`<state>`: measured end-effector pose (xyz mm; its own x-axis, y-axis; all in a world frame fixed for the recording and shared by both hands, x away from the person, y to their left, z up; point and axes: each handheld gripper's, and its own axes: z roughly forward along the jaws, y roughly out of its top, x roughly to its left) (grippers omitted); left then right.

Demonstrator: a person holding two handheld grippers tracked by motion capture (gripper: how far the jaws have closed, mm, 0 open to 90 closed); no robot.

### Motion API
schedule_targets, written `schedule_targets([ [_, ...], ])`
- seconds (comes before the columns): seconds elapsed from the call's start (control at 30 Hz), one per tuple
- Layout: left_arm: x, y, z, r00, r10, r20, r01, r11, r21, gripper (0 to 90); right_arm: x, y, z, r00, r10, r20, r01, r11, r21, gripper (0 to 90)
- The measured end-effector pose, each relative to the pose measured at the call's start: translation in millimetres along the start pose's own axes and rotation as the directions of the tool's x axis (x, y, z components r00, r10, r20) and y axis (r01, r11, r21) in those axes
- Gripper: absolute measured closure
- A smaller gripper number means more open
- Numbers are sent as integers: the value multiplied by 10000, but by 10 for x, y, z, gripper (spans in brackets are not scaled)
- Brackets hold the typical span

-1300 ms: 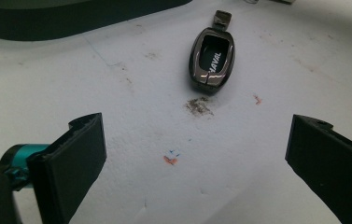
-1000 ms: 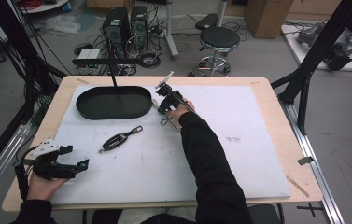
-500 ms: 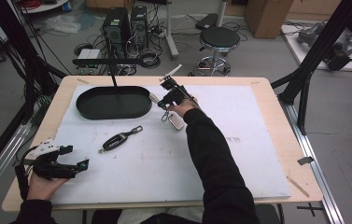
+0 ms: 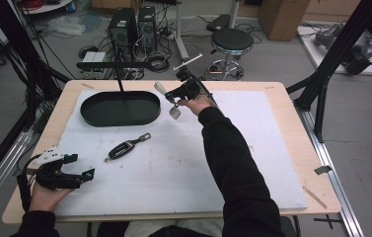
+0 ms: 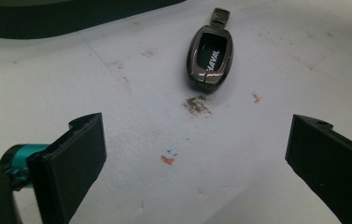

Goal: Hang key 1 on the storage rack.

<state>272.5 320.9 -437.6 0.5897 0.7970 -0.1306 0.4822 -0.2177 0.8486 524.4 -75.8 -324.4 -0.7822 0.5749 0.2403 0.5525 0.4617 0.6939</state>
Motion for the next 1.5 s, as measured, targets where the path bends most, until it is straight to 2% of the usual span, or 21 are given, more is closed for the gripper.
schedule_targets([
  [0.17, -2, 0, 1, 10000, 14, 19, -14, 10000, 27, 56, 14, 28, -48, 9999, -105, 127, 108, 9997, -234, 831],
  [0.33, -1, 2, 8, 10000, 13, 44, -14, 10000, 32, 56, 26, 64, -93, 10000, 36, 58, -33, 9987, -512, 831],
  [0.47, -2, 3, 8, 10000, -2, 66, 2, 10000, -3, 56, 83, 174, -131, 10000, 1, 50, 2, 9976, -685, 831],
  [0.6, -3, 3, 8, 10000, -3, 69, 4, 10000, -11, 56, 209, 401, -175, 9994, -259, 209, 277, 9951, -947, 830],
  [0.67, -7, 4, 9, 10000, 13, 70, -13, 10000, -2, 56, 228, 437, -176, 9993, -284, 252, 308, 9946, -992, 830],
  [1.1, -11, 4, 11, 9999, 9, 134, -8, 10000, -52, 56, 401, 819, -128, 9979, -368, 530, 436, 9900, -1339, 829],
  [1.27, -4, 4, 7, 9998, -33, 173, 35, 9999, -113, 56, 418, 888, -86, 9978, -212, 629, 308, 9874, -1555, 829],
  [1.5, 7, 7, 3, 9998, -86, 163, 89, 9998, -186, 56, 493, 1017, 39, 9967, -360, 725, 471, 9863, -1582, 829],
])
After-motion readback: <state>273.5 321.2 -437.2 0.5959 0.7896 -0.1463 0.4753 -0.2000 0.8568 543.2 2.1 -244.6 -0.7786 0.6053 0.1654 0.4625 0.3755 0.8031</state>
